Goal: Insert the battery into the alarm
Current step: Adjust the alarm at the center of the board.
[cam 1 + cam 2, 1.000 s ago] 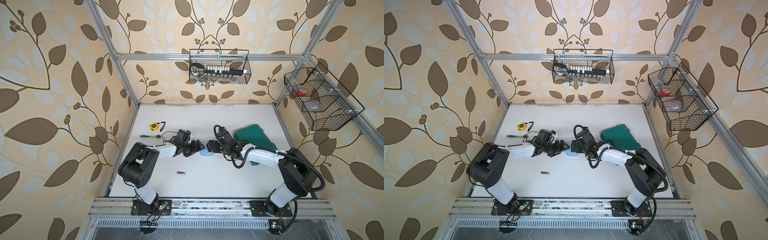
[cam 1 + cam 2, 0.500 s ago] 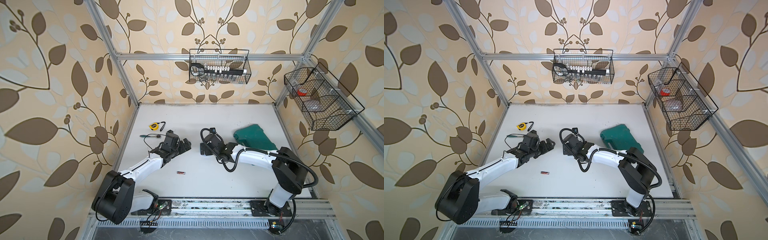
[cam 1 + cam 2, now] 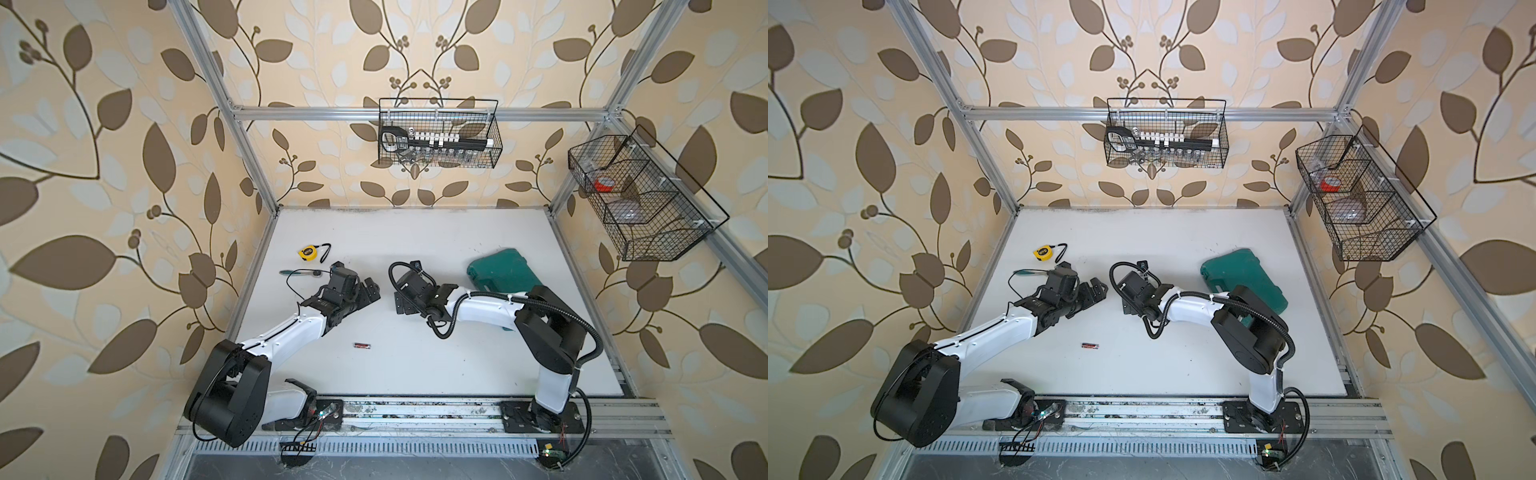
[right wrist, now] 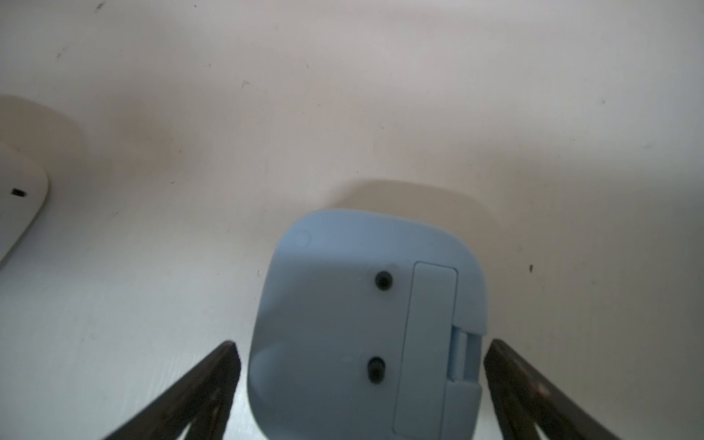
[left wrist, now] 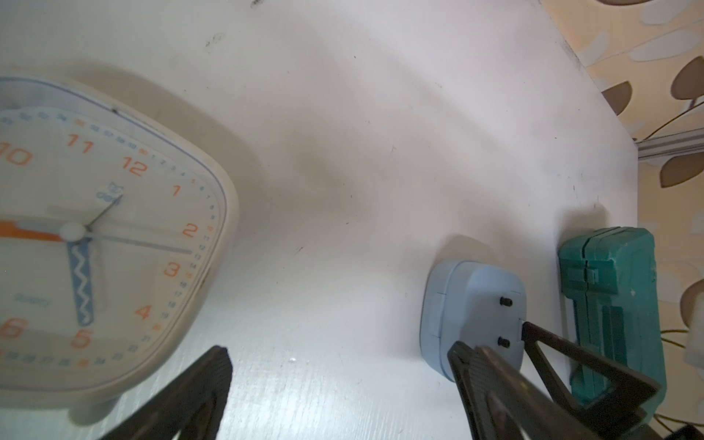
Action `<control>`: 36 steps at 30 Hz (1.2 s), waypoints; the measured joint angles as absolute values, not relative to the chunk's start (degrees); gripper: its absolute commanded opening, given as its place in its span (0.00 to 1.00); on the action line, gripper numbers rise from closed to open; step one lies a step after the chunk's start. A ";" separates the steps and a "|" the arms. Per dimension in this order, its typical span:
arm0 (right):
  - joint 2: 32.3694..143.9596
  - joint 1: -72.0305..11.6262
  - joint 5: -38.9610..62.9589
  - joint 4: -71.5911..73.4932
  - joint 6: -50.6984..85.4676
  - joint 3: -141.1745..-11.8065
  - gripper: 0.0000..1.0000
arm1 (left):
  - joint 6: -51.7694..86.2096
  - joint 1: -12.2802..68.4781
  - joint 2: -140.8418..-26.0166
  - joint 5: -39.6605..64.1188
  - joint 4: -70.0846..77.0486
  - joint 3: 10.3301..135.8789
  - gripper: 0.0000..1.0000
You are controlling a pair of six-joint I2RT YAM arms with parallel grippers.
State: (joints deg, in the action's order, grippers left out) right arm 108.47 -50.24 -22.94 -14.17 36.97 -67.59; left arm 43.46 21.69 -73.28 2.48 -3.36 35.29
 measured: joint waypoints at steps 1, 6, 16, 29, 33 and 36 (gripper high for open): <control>108.73 -50.24 -22.92 -14.17 36.91 -67.72 0.97 | 43.46 21.69 -73.47 2.50 -3.36 35.29 0.99; 109.30 -50.26 -22.94 -14.39 36.77 -67.81 0.92 | 43.46 21.69 -74.56 2.61 -3.33 35.29 0.99; 109.30 -50.26 -22.92 -14.35 36.80 -67.90 0.86 | 43.44 21.69 -75.53 3.49 -3.27 35.29 0.99; 104.33 -49.95 -20.25 -7.49 34.63 -61.82 0.84 | 45.15 21.65 -77.56 12.21 4.71 34.39 0.99; 100.90 -49.08 -17.50 -2.07 33.76 -57.30 0.83 | 48.27 21.65 -78.48 17.91 11.55 33.65 0.99; 99.11 -48.21 -15.88 1.13 33.32 -54.96 0.82 | 50.22 21.65 -78.85 20.14 14.13 33.65 0.99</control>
State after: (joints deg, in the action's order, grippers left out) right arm 99.11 -48.21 -15.88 1.13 33.32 -54.96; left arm 50.22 21.65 -78.85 20.14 14.13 33.65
